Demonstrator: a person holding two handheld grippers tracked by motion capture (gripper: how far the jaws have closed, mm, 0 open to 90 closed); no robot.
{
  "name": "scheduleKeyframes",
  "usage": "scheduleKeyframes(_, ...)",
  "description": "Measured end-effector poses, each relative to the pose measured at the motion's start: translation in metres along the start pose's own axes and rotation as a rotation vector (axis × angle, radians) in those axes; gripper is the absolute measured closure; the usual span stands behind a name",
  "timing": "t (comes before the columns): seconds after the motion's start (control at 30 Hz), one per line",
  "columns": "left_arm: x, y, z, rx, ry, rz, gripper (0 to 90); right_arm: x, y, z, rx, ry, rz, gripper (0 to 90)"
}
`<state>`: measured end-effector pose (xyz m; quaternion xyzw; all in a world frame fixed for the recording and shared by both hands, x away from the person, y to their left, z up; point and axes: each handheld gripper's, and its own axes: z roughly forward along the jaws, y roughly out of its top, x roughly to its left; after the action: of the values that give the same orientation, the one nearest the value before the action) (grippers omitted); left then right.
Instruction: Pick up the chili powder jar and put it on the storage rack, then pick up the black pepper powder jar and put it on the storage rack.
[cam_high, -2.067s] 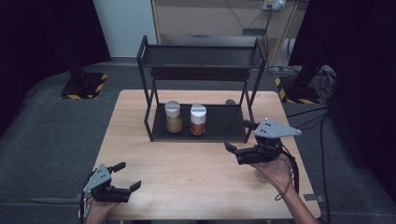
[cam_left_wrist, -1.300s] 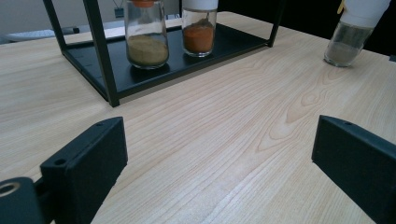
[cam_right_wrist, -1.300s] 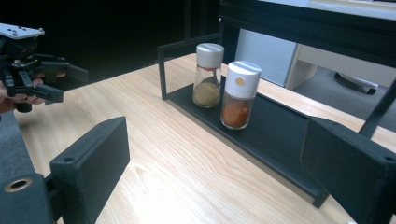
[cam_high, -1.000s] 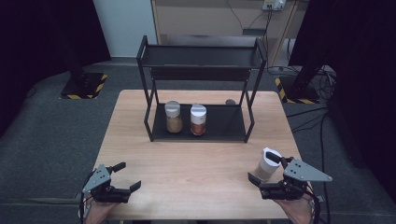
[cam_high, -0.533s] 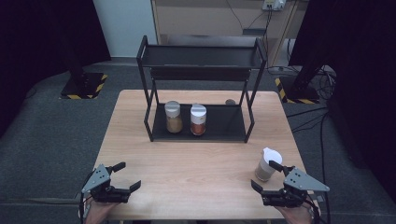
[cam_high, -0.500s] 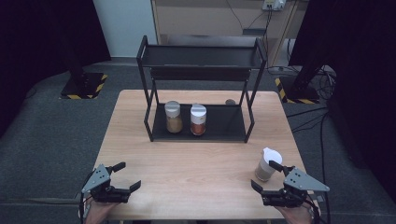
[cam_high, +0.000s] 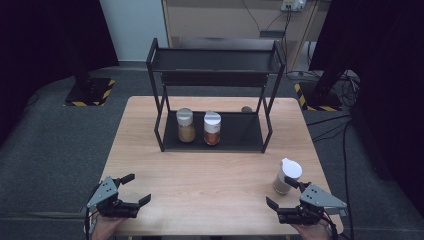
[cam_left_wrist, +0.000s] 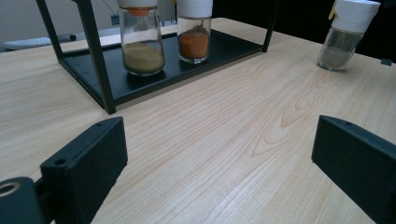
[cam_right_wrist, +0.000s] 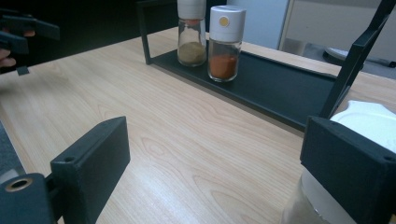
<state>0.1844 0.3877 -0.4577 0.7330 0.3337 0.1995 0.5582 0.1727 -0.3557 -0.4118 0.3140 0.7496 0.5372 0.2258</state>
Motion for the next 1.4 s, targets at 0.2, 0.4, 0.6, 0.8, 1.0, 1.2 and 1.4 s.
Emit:
scheduleKeyframes(0.2, 0.000, -0.001, -0.002, -0.001, 0.006, -0.010, 2.3, 0.000, -0.002, 0.003, 0.005, 0.006, -0.013, 8.4)
scheduleKeyframes(0.4, 0.000, 0.001, -0.002, 0.007, 0.004, -0.011, 2.3, -0.003, -0.003, 0.002, 0.003, 0.008, 0.000, 8.5)
scheduleKeyframes(0.6, 0.000, 0.000, -0.001, 0.006, 0.001, -0.011, 2.3, -0.002, -0.002, 0.003, 0.013, 0.013, -0.002, 8.4)
scheduleKeyframes(0.8, 0.001, 0.000, 0.000, 0.008, -0.004, -0.008, 2.3, 0.002, -0.002, -0.002, -0.023, -0.005, -0.010, 8.4)
scheduleKeyframes(1.0, 0.001, 0.000, 0.000, 0.005, 0.001, -0.018, 2.3, 0.003, 0.006, -0.008, -0.038, -0.024, -0.007, 7.8)
scheduleKeyframes(1.2, 0.001, 0.000, -0.001, 0.008, 0.004, -0.020, 2.3, 0.007, 0.015, -0.016, -0.051, -0.074, -0.013, 7.6)
scheduleKeyframes(1.4, 0.001, 0.000, 0.000, 0.011, 0.003, -0.023, 2.3, 0.004, 0.029, -0.021, -0.042, -0.095, 0.008, 6.3)
